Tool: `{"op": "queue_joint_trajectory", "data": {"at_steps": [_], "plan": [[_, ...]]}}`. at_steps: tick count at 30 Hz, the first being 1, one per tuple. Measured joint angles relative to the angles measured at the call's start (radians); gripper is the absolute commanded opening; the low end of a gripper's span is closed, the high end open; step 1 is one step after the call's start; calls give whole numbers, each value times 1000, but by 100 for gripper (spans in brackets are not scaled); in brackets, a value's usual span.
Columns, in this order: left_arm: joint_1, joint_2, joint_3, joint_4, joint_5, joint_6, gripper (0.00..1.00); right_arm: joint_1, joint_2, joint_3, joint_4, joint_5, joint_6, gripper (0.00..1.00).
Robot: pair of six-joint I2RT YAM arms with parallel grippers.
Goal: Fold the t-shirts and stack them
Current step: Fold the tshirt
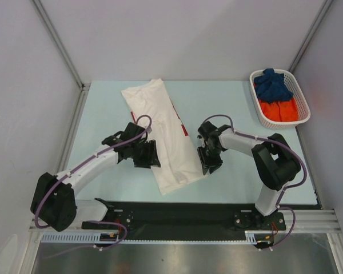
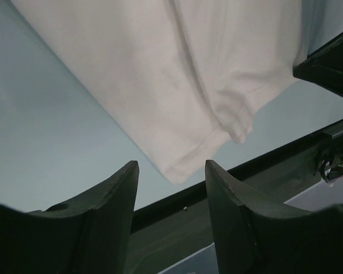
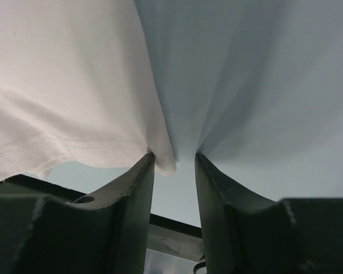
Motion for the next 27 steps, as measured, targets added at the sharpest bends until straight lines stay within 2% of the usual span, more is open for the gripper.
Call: {"op": "queue_joint_trajectory", "data": {"at_steps": [6,10,13,18,27], "plan": [[-86,-61,-111,-9,-14,-177,60,-20,-17,-20,7,2,-1,33],[-205,-80,-184,5,-35,-322,66,-34,-53,-52,23,-24,1,38],[-253,-108,-257,40,-45,-426,68,-39,-71,-71,39,-51,10,39],[-266,-123,-335,115,-63,-560,67,-44,-84,-79,49,-82,18,40],[-273,-34,-360,268,-71,-702,62,-85,-88,-80,70,-126,17,40]]}}
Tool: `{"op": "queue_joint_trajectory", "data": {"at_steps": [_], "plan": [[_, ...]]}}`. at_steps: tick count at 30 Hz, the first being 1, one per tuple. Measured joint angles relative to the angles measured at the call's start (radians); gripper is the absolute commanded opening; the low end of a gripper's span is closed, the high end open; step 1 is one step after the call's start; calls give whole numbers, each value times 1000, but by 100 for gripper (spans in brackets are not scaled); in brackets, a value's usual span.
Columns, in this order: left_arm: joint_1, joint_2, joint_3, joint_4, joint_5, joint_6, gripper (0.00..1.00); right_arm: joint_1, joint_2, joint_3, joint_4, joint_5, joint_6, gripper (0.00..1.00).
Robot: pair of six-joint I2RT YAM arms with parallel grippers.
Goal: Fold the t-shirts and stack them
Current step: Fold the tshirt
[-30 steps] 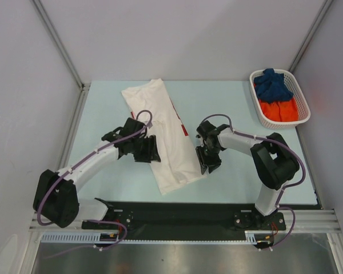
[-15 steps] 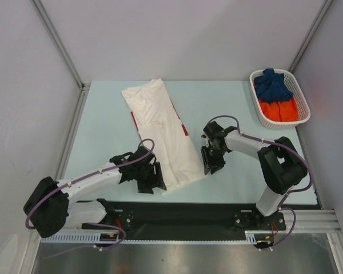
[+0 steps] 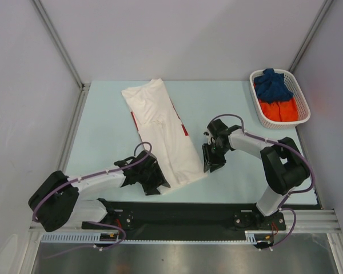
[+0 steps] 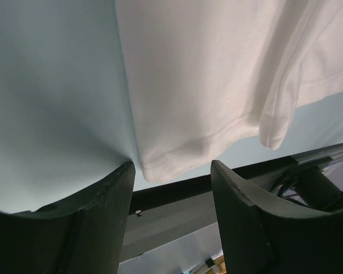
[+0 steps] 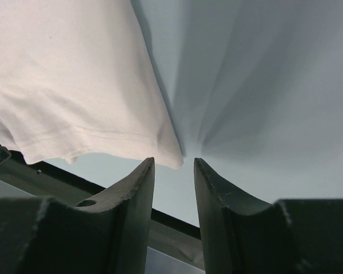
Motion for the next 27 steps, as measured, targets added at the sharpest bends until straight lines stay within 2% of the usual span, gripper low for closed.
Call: {"op": "queue_joint_trajectory", "data": {"at_steps": [6,9,12,17,18,23,26,27], "plan": [[-3,-39,-51,56,-5,-84,56,-9,-5,-16,13,-19,0,39],[-5,-37,-56,60,-5,-95,52,-9,-5,-21,23,-35,2,42],[-5,-30,-58,65,-3,-100,45,-11,-5,-26,34,-51,6,45],[-6,-15,-64,85,3,-105,37,-23,-5,-32,57,-88,11,44],[-6,-15,-66,88,3,-106,33,-25,-5,-34,62,-94,12,44],[-6,-12,-82,105,3,-113,19,-32,1,-58,89,-121,21,40],[-6,-10,-90,117,4,-113,9,-34,16,-65,101,-137,26,31],[-6,-11,-92,122,5,-113,0,-34,19,-68,104,-145,29,26]]}}
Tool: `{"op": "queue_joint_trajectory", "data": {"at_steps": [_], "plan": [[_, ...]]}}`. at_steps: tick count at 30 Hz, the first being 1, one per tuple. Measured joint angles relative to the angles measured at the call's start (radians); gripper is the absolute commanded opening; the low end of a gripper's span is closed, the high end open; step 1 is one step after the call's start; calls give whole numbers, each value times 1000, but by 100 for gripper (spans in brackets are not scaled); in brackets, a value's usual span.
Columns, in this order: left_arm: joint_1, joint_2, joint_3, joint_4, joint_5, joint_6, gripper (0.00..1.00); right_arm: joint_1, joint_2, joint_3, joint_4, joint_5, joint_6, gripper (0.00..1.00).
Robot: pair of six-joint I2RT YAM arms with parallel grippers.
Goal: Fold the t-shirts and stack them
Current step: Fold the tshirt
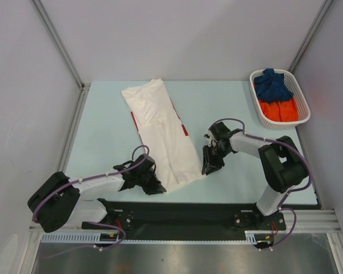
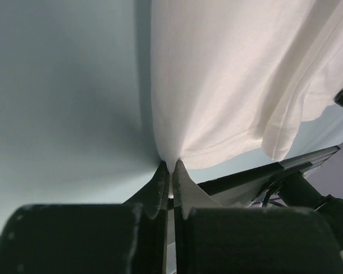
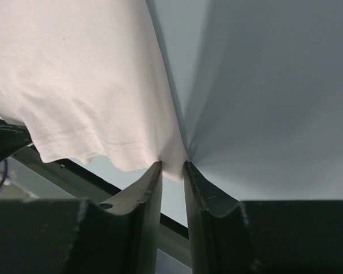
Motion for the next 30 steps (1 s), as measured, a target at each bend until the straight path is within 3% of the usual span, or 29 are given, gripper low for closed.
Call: {"op": "queue_joint_trajectory", "data": {"at_steps": [2,3,22,26,30], "plan": [[0,-5,-5,7,0,0,0,-1,0,-13,13,-13,4,13],[0,-10,-9,10,0,0,0,-1,0,-21,23,-21,8,0],[-7,-395,-149,-239,-62,-10,0,88,-184,-170,38,-52,84,0],[-30,-408,-147,-262,-63,-9,0,127,-217,-184,38,-52,119,0],[-49,-406,-44,-402,-105,20,0,138,-269,-167,12,-55,137,0]]}}
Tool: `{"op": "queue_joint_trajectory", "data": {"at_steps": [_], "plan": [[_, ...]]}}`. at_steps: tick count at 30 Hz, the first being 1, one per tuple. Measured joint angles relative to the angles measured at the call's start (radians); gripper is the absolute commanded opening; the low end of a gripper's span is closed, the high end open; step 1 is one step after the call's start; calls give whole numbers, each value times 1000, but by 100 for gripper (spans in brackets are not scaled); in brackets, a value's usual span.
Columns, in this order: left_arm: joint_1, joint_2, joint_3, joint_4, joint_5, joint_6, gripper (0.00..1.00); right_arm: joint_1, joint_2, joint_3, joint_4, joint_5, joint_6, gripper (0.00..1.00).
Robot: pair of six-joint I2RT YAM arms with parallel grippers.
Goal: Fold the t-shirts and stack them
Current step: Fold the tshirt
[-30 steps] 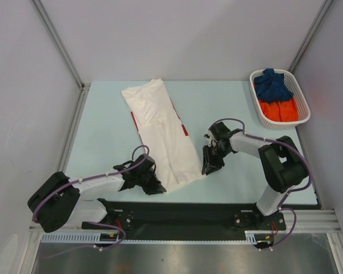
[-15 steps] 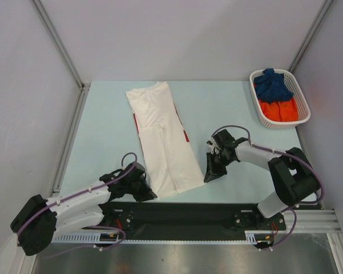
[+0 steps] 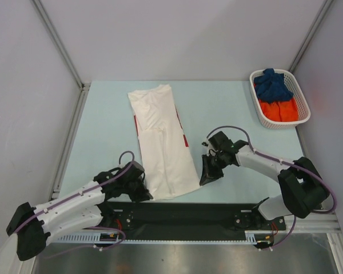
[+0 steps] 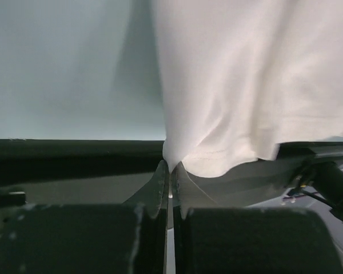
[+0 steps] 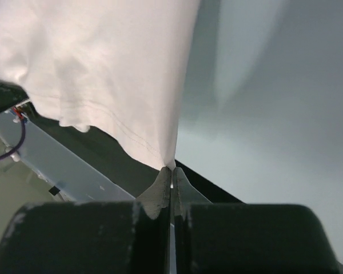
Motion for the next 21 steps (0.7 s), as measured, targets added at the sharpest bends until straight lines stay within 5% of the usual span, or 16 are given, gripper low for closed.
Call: {"op": "queue_joint_trajectory", "data": {"at_steps": [4,8,14,21], "plan": [[27,31,217,-104,-76,73,0,-13,7,151,-72,7,-3,0],[172,116,385,-126,-98,194,0,-68,91,384,-74,3,-18,0],[427,306,501,-125,-81,388,0,-126,342,675,-70,-12,-64,0],[523,643,720,-82,-52,587,0,-145,652,988,-103,-34,-96,0]]}}
